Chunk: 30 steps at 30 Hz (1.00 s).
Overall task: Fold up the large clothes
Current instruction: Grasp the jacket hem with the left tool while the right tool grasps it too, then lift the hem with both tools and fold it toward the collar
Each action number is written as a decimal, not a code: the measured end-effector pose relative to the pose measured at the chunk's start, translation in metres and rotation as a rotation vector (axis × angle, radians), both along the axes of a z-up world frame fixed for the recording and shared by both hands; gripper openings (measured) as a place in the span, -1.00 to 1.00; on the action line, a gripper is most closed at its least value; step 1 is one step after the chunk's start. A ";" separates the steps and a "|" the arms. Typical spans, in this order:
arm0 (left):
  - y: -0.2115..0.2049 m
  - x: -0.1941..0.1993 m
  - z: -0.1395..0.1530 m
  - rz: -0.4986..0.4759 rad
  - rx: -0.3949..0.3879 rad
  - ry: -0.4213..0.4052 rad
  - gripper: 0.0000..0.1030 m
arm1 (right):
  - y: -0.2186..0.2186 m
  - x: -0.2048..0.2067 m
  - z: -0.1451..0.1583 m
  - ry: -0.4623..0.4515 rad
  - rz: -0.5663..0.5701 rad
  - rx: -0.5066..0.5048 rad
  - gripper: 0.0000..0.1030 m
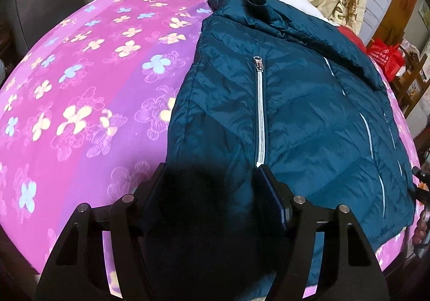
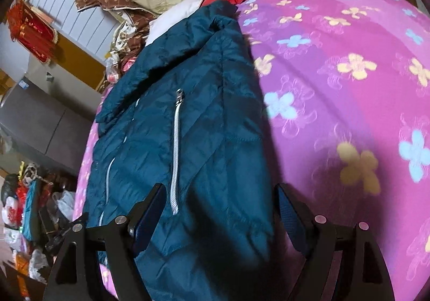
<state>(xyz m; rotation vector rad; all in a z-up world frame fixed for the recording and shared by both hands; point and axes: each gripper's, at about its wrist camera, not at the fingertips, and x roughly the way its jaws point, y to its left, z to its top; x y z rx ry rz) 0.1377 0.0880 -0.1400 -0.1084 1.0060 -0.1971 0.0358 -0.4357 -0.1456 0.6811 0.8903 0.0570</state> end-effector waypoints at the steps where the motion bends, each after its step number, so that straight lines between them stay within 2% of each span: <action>1: 0.000 -0.002 0.000 0.001 -0.002 0.002 0.29 | 0.001 -0.003 0.000 -0.001 0.004 0.005 0.56; 6: 0.002 -0.015 0.003 -0.011 -0.024 0.007 0.29 | 0.008 -0.016 -0.001 -0.003 0.028 0.012 0.56; 9: 0.005 -0.019 0.003 -0.022 -0.075 0.015 0.29 | 0.012 -0.024 -0.001 -0.005 0.049 0.011 0.56; 14: 0.019 -0.021 0.007 -0.041 -0.250 0.035 0.29 | 0.013 -0.034 -0.004 -0.020 0.073 0.044 0.56; 22: 0.047 -0.016 0.000 -0.044 -0.581 0.081 0.29 | 0.006 -0.041 -0.016 -0.079 0.072 0.230 0.56; 27: 0.051 -0.015 -0.004 -0.053 -0.690 0.083 0.30 | 0.015 -0.037 -0.015 -0.091 0.113 0.284 0.51; 30: 0.053 -0.015 -0.007 -0.043 -0.727 0.079 0.42 | 0.029 -0.031 -0.014 -0.083 0.135 0.244 0.49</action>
